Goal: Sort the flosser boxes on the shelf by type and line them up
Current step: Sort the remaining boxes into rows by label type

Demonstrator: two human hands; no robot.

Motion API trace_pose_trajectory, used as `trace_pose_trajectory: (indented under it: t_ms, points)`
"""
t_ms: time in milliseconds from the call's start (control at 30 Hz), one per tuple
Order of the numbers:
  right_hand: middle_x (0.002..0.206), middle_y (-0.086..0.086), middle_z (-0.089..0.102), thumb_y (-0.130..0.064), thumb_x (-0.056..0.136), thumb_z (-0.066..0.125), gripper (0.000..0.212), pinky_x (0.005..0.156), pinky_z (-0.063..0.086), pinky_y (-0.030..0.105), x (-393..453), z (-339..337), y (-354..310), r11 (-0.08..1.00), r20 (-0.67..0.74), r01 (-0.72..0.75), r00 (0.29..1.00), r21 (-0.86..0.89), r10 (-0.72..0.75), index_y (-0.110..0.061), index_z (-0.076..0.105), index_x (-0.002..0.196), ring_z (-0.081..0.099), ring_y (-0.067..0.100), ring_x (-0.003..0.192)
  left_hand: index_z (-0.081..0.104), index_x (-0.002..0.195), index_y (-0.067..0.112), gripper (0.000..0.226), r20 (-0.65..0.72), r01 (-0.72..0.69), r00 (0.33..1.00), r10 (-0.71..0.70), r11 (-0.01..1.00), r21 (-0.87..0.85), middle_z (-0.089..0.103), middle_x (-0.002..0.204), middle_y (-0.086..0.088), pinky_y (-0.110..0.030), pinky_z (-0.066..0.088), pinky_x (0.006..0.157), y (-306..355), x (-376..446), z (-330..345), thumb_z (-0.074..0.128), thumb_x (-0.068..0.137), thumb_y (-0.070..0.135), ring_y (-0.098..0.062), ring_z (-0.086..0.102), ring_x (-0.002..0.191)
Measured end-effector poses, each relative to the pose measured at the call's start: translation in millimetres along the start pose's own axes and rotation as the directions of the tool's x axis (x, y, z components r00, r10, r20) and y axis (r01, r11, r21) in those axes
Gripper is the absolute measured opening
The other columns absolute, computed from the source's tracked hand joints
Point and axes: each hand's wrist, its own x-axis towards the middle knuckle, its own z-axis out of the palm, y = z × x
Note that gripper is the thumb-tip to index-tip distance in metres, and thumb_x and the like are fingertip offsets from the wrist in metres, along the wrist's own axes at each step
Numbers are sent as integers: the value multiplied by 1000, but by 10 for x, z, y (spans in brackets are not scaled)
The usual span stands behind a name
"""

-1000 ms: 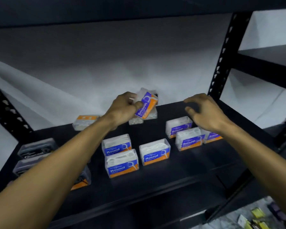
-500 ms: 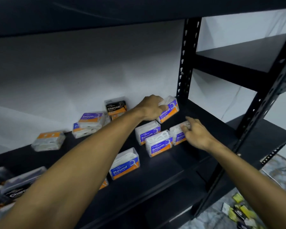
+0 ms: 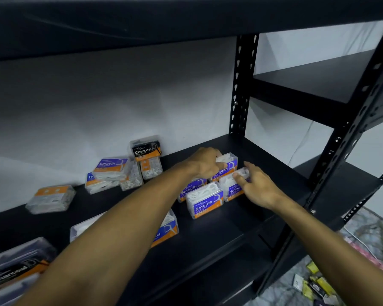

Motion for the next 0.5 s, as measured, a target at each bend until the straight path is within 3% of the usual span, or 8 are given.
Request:
trace_pose_trajectory:
  t_ms: [500]
  points:
    - [150,10,32,-40,96,47,65,102,40,34,-4,-21,-18,999,12,20,1000,-30,-20,-11,23,148,45,25,129,53,130,18,42,24,19,1000,-19,1000,-9,63,120,-6,-37,54,86,-9,16,85,61,93,37,-19,64,98]
